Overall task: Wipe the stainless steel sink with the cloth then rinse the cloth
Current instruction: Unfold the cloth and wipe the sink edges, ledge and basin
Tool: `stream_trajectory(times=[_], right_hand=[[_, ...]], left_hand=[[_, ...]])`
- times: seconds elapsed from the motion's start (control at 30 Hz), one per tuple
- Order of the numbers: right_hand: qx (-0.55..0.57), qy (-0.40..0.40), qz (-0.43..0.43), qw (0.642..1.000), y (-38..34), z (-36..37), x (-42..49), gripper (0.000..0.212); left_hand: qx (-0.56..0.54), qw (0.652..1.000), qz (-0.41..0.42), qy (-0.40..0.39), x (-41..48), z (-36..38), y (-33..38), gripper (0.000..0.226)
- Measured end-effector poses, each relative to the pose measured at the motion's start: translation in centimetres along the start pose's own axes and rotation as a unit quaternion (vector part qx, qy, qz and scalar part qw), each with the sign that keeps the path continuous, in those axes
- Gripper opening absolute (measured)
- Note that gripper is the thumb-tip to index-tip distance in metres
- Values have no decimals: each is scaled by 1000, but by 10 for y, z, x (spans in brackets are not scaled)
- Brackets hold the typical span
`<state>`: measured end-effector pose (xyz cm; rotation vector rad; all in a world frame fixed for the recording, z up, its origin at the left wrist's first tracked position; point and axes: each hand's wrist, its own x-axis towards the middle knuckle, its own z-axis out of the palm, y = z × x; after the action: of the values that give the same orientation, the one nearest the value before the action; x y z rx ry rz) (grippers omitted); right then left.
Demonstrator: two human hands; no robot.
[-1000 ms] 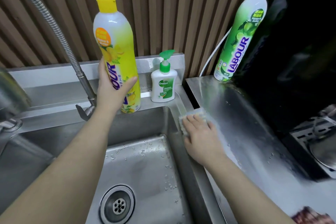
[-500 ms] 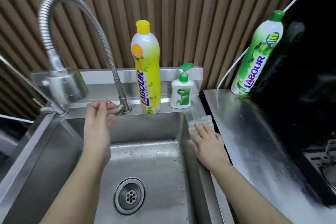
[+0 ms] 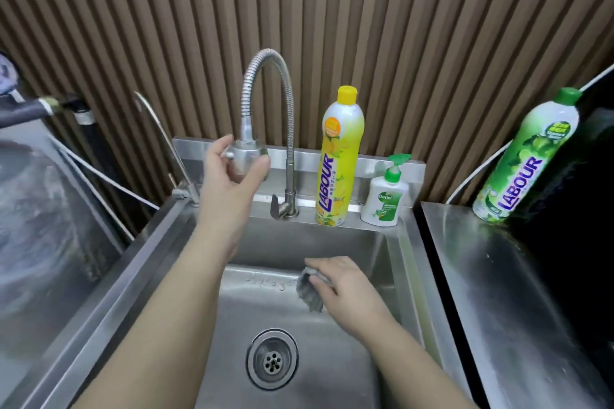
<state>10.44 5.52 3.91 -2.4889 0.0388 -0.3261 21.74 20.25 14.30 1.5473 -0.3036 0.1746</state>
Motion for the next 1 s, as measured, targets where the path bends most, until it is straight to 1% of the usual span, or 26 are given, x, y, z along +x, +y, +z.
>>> stream_trajectory(times=[0.07,0.1,0.17,0.23,0.33,0.47,0.6,0.67,0.87,0.93,1.0], right_hand=[[18,16,10,1000,-13,5,4,29],[26,25,16,999,-20,8,7,28],[25,38,26,999,-32,15,13,26],[15,51,28,998,-45,22,21,25],[3,65,37,997,-62,33,32,25],[-8,95,60,994,-84,49,45,25],[-19,111,82,990,-95,63,54,28],[-17,115,97,988,-97,65,54,26],[-18,117,115,986,-98,69,57,24],[-16,116,110,987,-98,71,59,24],[-13,112,99,989,-99,71,63,23]], left_hand=[[73,997,35,-2,7,-3,0,45],[93,994,52,0,10,-6,-1,43],[101,993,65,1,19,-19,-4,41],[88,994,59,2,37,-39,-9,41],[84,994,65,2,77,-71,-14,46],[141,986,84,-12,144,-90,-15,53],[144,984,94,-36,189,-85,-25,55],[148,983,95,-47,200,-80,-27,55],[171,982,42,-74,223,-78,-30,56],[146,986,51,-69,217,-81,-29,52],[120,990,59,-49,208,-84,-31,38]])
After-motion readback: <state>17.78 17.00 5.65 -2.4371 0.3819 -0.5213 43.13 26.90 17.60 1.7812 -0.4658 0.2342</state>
